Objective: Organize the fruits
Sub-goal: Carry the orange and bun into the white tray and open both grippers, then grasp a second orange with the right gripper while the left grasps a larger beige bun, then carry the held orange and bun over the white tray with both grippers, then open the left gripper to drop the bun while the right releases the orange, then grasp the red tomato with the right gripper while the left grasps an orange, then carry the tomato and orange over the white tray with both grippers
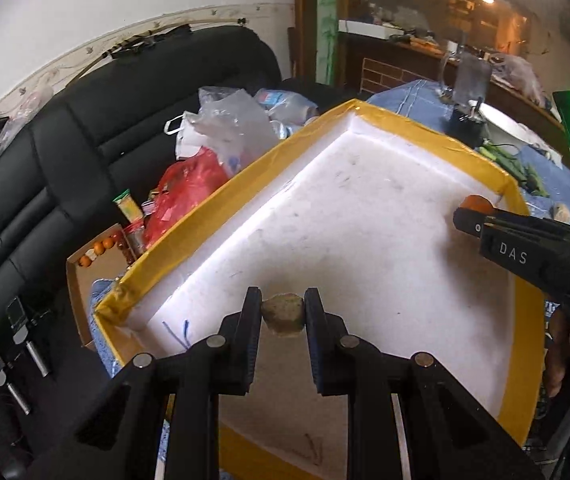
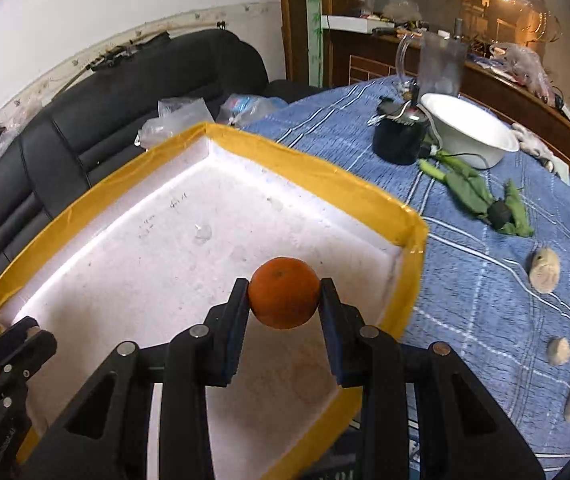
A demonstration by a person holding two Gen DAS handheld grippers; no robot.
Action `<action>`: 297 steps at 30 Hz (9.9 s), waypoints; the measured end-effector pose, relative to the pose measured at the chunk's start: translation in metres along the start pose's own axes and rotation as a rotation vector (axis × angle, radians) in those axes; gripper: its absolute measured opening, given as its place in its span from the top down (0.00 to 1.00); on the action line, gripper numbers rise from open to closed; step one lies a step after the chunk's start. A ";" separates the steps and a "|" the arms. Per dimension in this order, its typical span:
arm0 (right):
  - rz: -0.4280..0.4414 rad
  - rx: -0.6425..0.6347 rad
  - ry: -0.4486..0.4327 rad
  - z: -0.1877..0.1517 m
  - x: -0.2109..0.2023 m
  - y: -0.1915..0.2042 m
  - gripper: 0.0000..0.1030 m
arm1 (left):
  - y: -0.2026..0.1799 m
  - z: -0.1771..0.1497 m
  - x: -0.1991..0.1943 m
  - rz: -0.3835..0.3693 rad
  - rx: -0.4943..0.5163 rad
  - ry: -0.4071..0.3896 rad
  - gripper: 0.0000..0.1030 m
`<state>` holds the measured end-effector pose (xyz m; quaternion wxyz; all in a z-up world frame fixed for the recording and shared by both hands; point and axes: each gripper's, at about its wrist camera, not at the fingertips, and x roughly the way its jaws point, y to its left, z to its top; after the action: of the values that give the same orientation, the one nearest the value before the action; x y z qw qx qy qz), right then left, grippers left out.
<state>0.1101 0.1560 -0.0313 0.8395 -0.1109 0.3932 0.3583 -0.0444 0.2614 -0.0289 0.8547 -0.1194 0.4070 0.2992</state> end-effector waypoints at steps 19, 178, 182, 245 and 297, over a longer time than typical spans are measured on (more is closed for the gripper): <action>-0.066 -0.020 -0.057 -0.001 -0.044 -0.006 0.26 | -0.018 -0.007 -0.048 -0.008 -0.018 -0.088 0.14; 0.010 0.029 -0.070 0.010 -0.042 -0.029 0.67 | -0.022 0.034 -0.004 0.024 0.054 -0.038 0.70; 0.002 0.029 -0.047 0.020 -0.023 -0.029 0.67 | -0.021 0.037 0.003 0.037 0.052 -0.024 0.70; -0.465 0.481 -0.081 -0.174 -0.187 -0.307 0.20 | -0.265 -0.035 -0.061 -0.320 0.414 -0.079 0.21; -0.408 0.387 -0.041 -0.171 -0.179 -0.285 0.67 | -0.286 -0.060 -0.086 -0.389 0.452 -0.064 0.67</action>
<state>0.1292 -0.2207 -0.0401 0.9075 -0.0183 0.4069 0.1026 0.0503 -0.0283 -0.0123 0.9132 0.0077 0.4058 0.0351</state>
